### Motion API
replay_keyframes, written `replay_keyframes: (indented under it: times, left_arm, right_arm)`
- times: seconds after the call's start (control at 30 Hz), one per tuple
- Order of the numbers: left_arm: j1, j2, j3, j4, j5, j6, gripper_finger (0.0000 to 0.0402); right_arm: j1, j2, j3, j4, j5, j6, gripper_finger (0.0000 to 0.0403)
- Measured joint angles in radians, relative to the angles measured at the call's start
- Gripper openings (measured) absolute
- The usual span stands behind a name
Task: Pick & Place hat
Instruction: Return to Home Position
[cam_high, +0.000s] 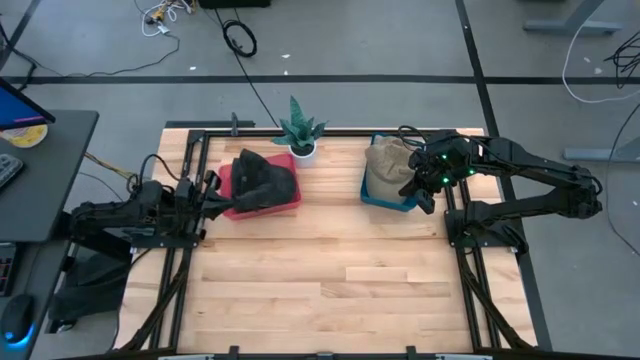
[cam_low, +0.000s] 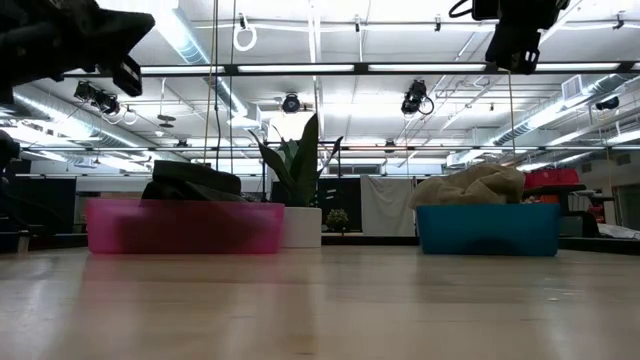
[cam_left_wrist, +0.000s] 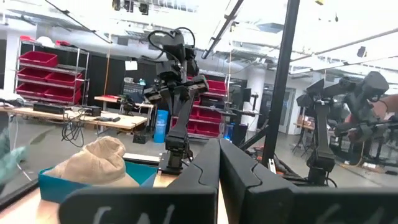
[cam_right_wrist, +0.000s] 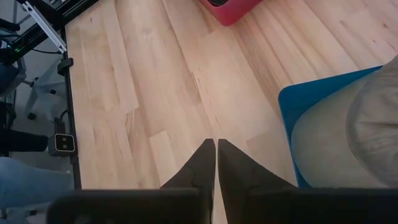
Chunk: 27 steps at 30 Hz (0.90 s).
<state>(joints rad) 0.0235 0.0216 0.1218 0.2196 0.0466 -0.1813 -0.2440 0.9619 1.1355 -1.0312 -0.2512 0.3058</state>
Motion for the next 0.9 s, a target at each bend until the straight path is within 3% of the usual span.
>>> replay_keyframes:
  times: [0.37,0.67,0.9]
  left_arm:
    - [0.000,-0.019,-0.113,0.009,-0.005,-0.081,0.0005]
    - [0.000,-0.016,-0.112,-0.189,-0.047,-0.099,0.0005]
    - [0.000,-0.008,-0.111,-0.210,-0.061,-0.070,0.0005]
  right_arm:
    - [0.000,0.000,0.000,-0.001,0.000,0.000,0.0022]
    - [0.000,0.000,0.000,-0.002,-0.001,0.019,0.0022]
    - [0.000,0.000,0.000,-0.002,-0.001,0.023,0.0022]
